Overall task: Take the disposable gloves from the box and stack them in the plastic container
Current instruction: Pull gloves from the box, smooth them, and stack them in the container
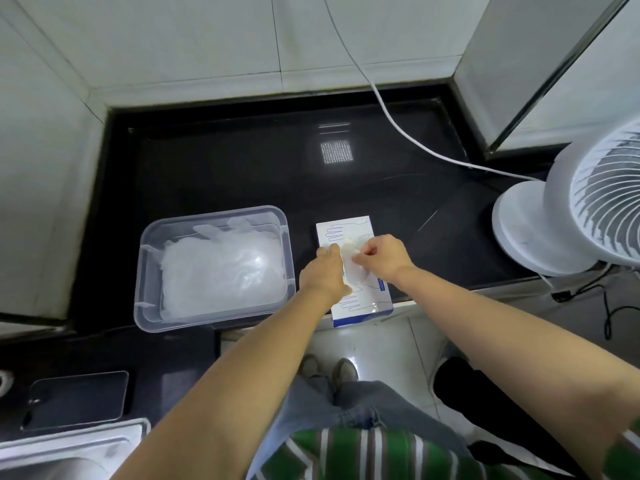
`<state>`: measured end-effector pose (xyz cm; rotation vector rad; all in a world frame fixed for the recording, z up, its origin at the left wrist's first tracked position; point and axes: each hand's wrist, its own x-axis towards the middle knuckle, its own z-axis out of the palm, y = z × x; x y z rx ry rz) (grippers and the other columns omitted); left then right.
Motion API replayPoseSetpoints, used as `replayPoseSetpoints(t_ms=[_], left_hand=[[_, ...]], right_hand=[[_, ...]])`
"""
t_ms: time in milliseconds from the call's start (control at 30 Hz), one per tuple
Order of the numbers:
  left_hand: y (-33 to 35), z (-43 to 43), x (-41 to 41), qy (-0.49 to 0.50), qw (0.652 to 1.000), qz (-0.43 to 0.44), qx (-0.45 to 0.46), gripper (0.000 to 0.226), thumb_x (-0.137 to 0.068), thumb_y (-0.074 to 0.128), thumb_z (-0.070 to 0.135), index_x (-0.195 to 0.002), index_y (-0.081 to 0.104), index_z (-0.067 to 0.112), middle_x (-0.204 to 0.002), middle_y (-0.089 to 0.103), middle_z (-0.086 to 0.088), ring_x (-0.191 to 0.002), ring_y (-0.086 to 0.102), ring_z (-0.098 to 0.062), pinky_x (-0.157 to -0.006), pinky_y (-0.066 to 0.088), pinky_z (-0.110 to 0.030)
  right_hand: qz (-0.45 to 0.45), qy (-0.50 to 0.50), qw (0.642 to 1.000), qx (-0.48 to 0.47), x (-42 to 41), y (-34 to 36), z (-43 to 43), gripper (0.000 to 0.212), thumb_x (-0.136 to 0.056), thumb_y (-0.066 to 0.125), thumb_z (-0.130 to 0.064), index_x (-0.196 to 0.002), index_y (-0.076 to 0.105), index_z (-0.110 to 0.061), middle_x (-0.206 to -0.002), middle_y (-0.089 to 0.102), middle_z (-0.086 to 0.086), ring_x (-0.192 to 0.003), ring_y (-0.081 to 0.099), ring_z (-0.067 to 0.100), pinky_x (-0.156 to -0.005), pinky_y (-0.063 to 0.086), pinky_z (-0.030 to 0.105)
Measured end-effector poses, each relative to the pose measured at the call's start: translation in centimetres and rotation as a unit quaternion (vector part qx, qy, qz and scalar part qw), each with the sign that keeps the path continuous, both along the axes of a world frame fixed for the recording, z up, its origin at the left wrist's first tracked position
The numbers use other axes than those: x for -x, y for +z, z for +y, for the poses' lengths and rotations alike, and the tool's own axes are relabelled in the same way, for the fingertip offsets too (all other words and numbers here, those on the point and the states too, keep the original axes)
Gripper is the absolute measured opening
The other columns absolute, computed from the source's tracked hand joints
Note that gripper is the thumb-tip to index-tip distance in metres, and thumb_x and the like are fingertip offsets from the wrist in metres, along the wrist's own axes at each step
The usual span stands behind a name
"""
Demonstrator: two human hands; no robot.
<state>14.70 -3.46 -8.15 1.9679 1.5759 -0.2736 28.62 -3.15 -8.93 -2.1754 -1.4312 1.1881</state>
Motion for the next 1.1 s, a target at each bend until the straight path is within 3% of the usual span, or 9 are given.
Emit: replayPoseSetpoints(t_ms=[67,133,300,533,633,733,833,967,1100], left_hand=[[0.2,0.0,-0.1,0.000,1.000,0.005,0.002,0.072,-0.084,0.075,0.029,-0.139,0.031,0.015,-0.141,0.038,-0.009,-0.107,0.061,-0.027,-0.067,0.041,-0.029],[0.2,0.1,-0.2,0.000,1.000,0.009,0.006,0.073,-0.083,0.075,0.029,-0.140,0.031,0.015,-0.142,0.037,-0.009,-0.107,0.061,-0.028,-0.068,0.042,-0.030],[0.0,0.0,-0.2,-0.003,1.000,0.015,0.007,0.074,-0.083,0.075,0.031,-0.140,0.030,0.015,-0.144,0.035,-0.009,-0.105,0.062,-0.027,-0.067,0.043,-0.031],[0.1,0.0,-0.1,-0.003,1.000,0.007,0.008,0.077,-0.083,0.076,0.031,-0.142,0.028,0.016,-0.144,0.036,-0.007,-0.106,0.061,-0.027,-0.068,0.043,-0.029],[0.1,0.0,-0.3,-0.002,1.000,0.013,0.006,0.075,-0.083,0.076,0.030,-0.140,0.030,0.015,-0.143,0.036,-0.007,-0.105,0.061,-0.027,-0.067,0.042,-0.029],[0.2,-0.1,-0.5,-0.002,1.000,0.018,0.003,0.074,-0.082,0.077,0.029,-0.139,0.031,0.015,-0.142,0.037,-0.007,-0.103,0.062,-0.026,-0.066,0.042,-0.028],[0.1,-0.1,-0.5,-0.001,1.000,0.018,0.001,0.074,-0.082,0.077,0.029,-0.138,0.031,0.016,-0.141,0.039,-0.007,-0.103,0.062,-0.026,-0.067,0.043,-0.027],[-0.1,-0.1,-0.6,-0.003,1.000,0.027,0.001,0.076,-0.083,0.076,0.030,-0.141,0.029,0.016,-0.141,0.038,-0.007,-0.105,0.061,-0.025,-0.067,0.043,-0.028],[-0.2,-0.1,-0.7,-0.005,0.999,0.033,-0.003,0.077,-0.083,0.076,0.028,-0.143,0.028,0.016,-0.138,0.039,-0.007,-0.100,0.061,-0.024,-0.065,0.044,-0.027]], right_hand=[[0.038,-0.004,0.999,-0.029,-0.1,0.4,0.3,0.015,-0.086,0.073,-0.015,-0.073,0.070,-0.008,-0.080,0.067,0.002,-0.074,0.059,0.014,-0.077,0.052,0.030],[0.065,-0.020,0.997,-0.040,-0.2,0.8,0.4,0.018,-0.085,0.074,-0.014,-0.070,0.065,-0.014,-0.079,0.065,-0.002,-0.075,0.059,0.012,-0.076,0.052,0.027],[0.074,-0.049,0.996,0.013,-0.8,0.5,0.2,0.026,-0.085,0.075,-0.014,-0.067,0.056,-0.011,-0.080,0.065,0.011,-0.073,0.063,0.023,-0.075,0.056,0.035],[0.161,-0.126,0.978,-0.048,-1.0,1.4,0.4,0.026,-0.082,0.078,-0.009,-0.070,0.055,-0.013,-0.086,0.068,0.015,-0.083,0.069,0.028,-0.077,0.058,0.037],[0.181,-0.130,0.974,0.036,-1.4,1.6,-0.1,0.016,-0.082,0.078,-0.012,-0.084,0.063,-0.009,-0.085,0.064,0.013,-0.069,0.060,0.019,-0.064,0.051,0.026],[0.157,-0.054,0.971,0.170,-2.0,2.5,-0.2,0.024,-0.084,0.078,-0.021,-0.097,0.070,-0.003,-0.080,0.065,0.010,-0.067,0.055,0.014,-0.060,0.045,0.022],[0.138,-0.044,0.979,0.141,-2.4,3.3,0.0,0.016,-0.084,0.077,-0.015,-0.079,0.068,-0.003,-0.073,0.062,0.011,-0.059,0.051,0.013,-0.054,0.041,0.019],[0.198,-0.098,0.973,0.062,-2.5,3.8,0.3,0.030,-0.084,0.078,-0.019,-0.061,0.061,-0.008,-0.060,0.061,0.003,-0.053,0.052,0.009,-0.051,0.043,0.016],[0.225,-0.079,0.966,0.103,-2.8,4.3,0.3,0.025,-0.088,0.073,-0.033,-0.091,0.072,-0.009,-0.080,0.071,0.004,-0.068,0.063,0.011,-0.067,0.053,0.022]])
